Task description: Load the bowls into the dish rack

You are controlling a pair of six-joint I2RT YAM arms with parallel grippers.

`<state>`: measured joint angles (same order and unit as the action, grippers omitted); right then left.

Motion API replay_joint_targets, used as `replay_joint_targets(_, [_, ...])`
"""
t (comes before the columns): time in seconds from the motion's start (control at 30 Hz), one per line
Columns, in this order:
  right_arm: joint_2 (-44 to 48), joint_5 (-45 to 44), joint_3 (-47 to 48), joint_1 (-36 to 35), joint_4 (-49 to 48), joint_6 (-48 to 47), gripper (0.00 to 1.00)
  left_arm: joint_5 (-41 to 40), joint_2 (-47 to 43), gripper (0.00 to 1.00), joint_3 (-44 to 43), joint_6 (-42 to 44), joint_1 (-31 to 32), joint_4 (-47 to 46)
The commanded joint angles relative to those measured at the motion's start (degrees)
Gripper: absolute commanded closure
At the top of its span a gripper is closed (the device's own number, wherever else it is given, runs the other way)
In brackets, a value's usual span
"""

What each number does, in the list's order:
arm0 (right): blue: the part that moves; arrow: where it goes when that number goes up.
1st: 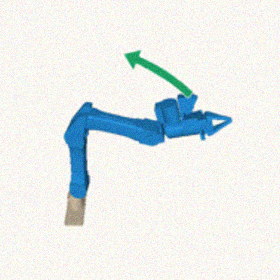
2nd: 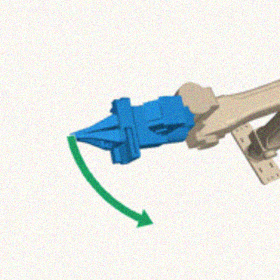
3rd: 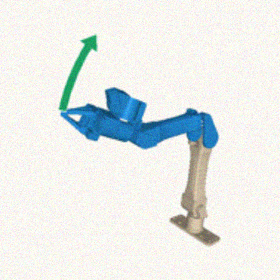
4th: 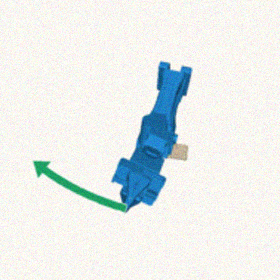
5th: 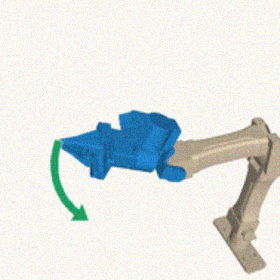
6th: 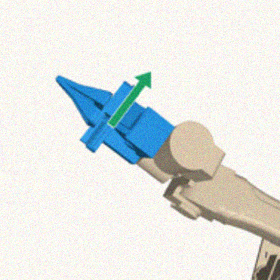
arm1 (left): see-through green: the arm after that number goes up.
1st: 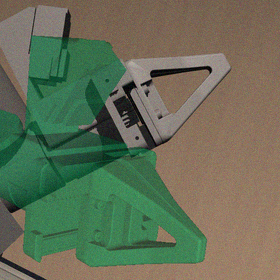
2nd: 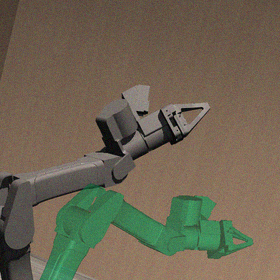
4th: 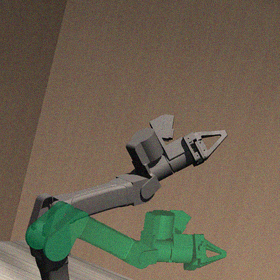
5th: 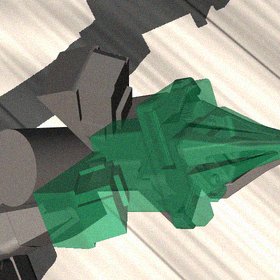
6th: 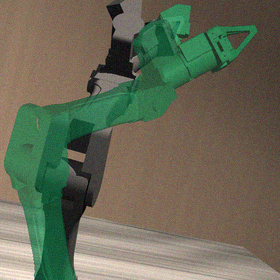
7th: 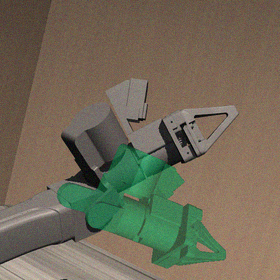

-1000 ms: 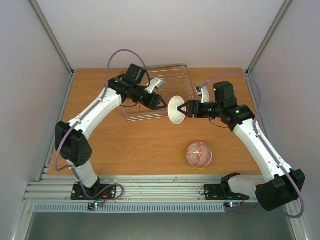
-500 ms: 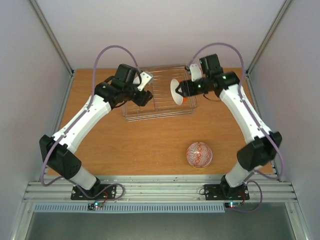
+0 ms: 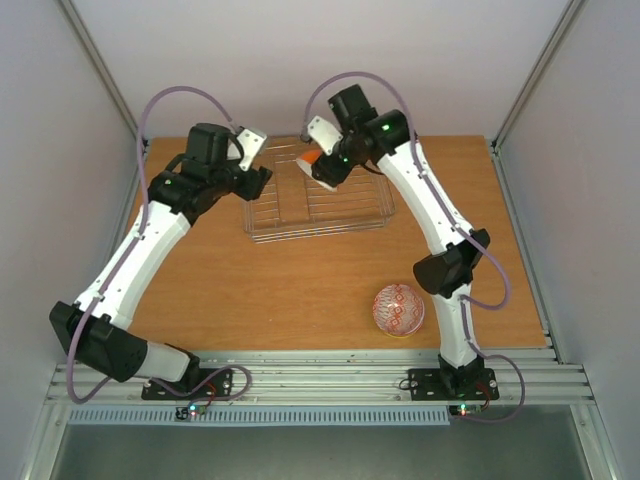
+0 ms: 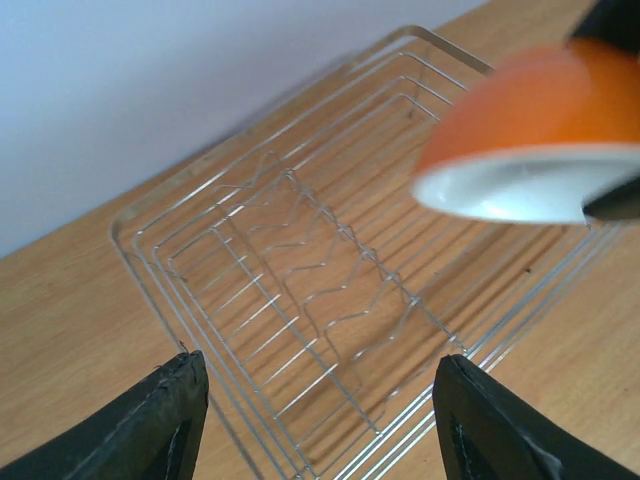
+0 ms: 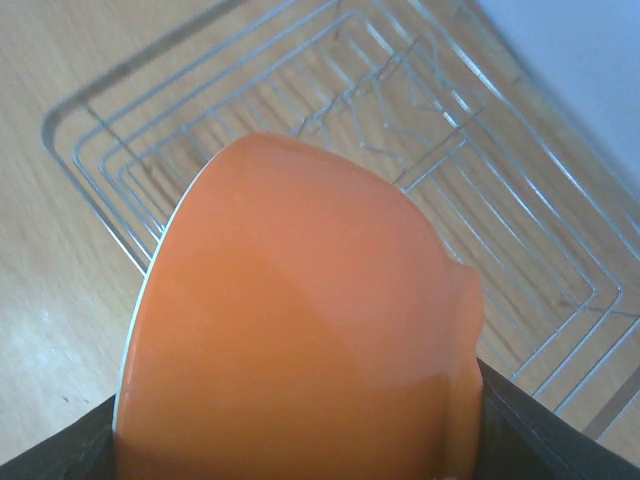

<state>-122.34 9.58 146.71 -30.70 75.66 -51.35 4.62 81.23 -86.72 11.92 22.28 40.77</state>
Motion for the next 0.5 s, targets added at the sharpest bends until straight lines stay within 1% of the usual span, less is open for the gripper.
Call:
replay_joint_targets(0.0, [0.5, -10.0, -5.8, -3.9, -1.9, -7.8, 0.99, 2.7, -2.3, 0.37, 1.7, -1.7, -3.2, -4.8])
replay_joint_targets(0.07, [0.6, -14.9, -9.8, -6.4, -5.6, -10.0, 0.99, 4.0, -2.6, 0.37, 2.2, -2.5, -4.4, -5.2])
replay_joint_targets(0.13, [0.5, -17.4, -12.6, -8.3, -8.6, -12.0, 0.99, 4.8, -2.8, 0.37, 2.5, -2.9, -5.0, -5.5])
replay_joint_targets(0.3, [0.5, -21.3, -18.9, -11.1, -16.1, -15.9, 0.99, 5.3, -3.0, 0.37, 3.0, -3.1, -5.5, -5.8])
replay_joint_targets(0.47, [0.2, -23.5, -23.7, -11.9, -23.9, -17.9, 0.99, 5.6, -2.7, 0.36, 3.6, -3.2, -5.6, -6.0])
